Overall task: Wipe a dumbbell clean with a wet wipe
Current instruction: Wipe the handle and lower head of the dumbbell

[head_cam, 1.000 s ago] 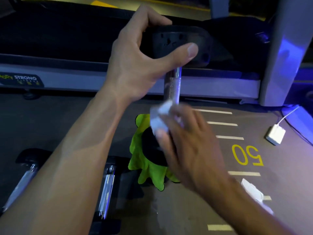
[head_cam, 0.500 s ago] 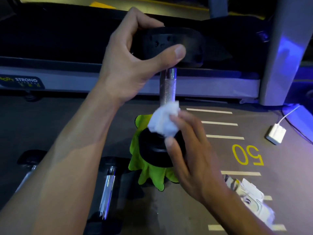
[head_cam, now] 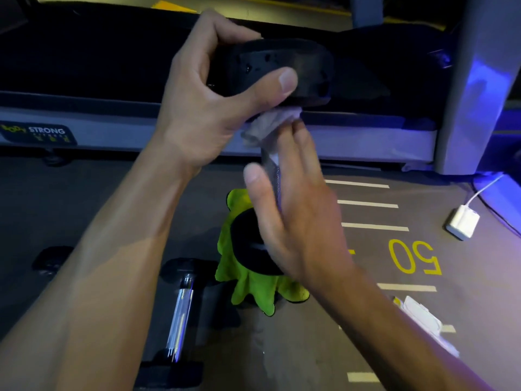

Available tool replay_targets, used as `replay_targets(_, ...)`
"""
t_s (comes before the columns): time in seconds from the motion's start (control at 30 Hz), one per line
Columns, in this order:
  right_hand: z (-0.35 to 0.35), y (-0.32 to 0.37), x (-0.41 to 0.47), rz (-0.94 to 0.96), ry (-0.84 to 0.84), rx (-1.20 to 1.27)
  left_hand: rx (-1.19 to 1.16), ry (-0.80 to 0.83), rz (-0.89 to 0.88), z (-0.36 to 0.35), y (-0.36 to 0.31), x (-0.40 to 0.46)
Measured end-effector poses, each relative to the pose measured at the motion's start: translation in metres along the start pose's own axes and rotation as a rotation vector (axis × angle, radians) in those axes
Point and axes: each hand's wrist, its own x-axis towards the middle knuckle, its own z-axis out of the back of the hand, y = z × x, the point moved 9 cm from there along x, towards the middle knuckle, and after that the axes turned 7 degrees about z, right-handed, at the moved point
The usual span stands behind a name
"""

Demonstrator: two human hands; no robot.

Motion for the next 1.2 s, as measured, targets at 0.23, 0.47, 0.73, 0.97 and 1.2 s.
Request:
replay_targets(0.23, 0.002, -0.013, -0.024, -0.098, 0.058, 0.087, -0.030, -0.004, -0.008, 0.007, 0.003, -0.002)
replay_targets(0.47, -0.005, -0.014, -0.047, -0.056, 0.109, 0.052, -0.060, -0.004, 0.001, 0.005, 0.002, -0.001)
replay_targets(0.73, 0.048, -0.062, -0.038, -0.235, -0.268, 0.453, -0.052, 0.043, 0.000, -0.003, -0.004, -0.005)
replay_targets(0.97, 0.006, -0.065, -0.036, -0.216, 0.121, 0.319, -0.080, 0.024, 0.003, -0.005, -0.005, -0.006)
replay_targets(1.2, 0.016, -0.058, -0.053, -0.177, 0.061, 0.171, -0.087, -0.019, 0.008, -0.001, -0.003, -0.006)
